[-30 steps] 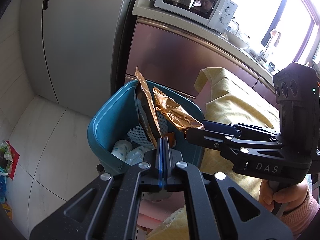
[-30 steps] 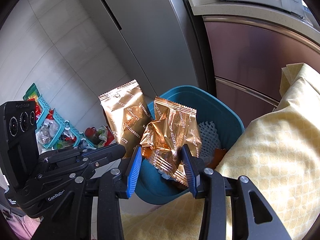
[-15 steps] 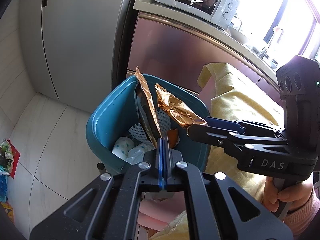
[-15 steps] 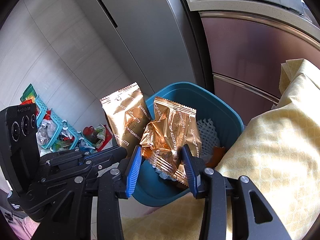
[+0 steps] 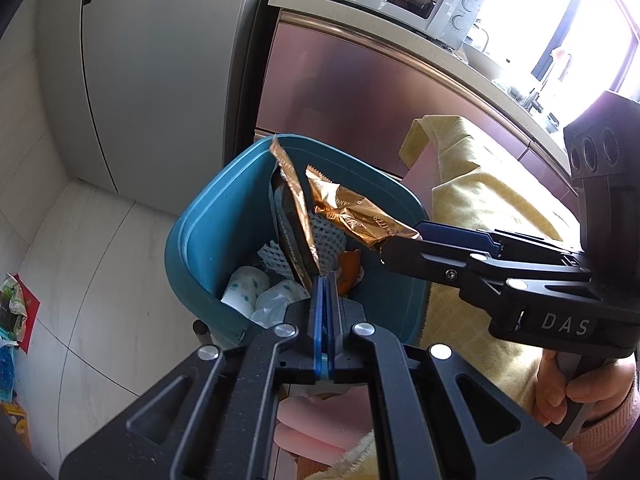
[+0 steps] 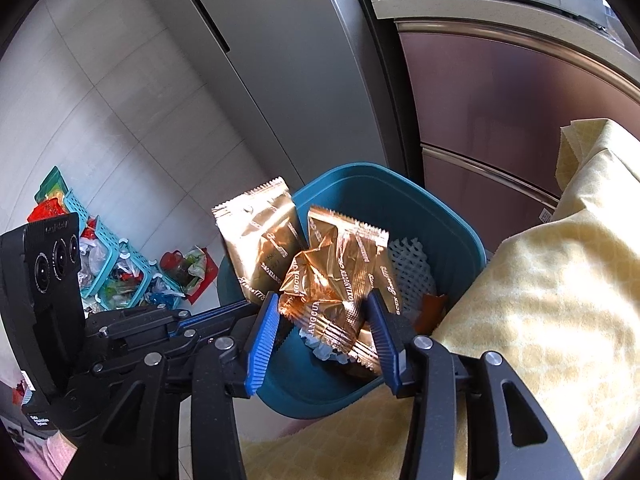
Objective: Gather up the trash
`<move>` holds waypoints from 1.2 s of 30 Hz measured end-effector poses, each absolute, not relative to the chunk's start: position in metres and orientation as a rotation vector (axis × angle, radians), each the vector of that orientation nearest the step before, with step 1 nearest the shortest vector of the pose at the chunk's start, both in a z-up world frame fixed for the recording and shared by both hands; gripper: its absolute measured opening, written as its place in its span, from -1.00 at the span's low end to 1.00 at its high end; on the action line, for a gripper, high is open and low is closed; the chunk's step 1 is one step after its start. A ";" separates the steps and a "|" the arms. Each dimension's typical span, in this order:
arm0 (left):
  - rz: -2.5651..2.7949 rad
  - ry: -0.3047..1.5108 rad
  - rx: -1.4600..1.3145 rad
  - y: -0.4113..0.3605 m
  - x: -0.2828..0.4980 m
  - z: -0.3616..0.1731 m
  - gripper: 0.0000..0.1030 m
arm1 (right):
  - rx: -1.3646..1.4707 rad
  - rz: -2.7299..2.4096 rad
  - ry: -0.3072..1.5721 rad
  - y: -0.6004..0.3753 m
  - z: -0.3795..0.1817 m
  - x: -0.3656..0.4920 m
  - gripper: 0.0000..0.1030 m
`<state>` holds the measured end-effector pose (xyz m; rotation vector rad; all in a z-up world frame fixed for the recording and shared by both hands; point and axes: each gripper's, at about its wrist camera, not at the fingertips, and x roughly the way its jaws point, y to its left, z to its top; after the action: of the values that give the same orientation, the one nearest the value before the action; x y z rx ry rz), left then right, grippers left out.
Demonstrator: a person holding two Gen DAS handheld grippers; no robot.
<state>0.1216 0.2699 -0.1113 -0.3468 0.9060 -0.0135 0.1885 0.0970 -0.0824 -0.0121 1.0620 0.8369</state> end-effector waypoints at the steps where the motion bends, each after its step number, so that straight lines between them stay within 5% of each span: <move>1: -0.015 0.910 -0.351 0.271 0.122 -0.113 -0.98 | -0.010 0.836 1.062 0.097 -0.083 0.189 -0.16; 20: -0.011 0.888 -0.361 0.271 0.114 -0.111 -0.84 | 0.040 0.830 1.051 0.077 -0.083 0.191 -0.05; 29: 0.019 0.817 -0.300 0.264 0.093 -0.087 -0.39 | 0.059 0.835 1.015 0.063 -0.076 0.182 -0.01; 36: 0.038 0.745 -0.233 0.250 0.072 -0.067 0.25 | 0.044 0.830 0.888 0.030 -0.050 0.154 0.27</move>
<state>0.0722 0.2503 -0.0675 -0.2330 0.7447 0.0377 0.1539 0.0298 -0.0498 0.0436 0.8880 0.8301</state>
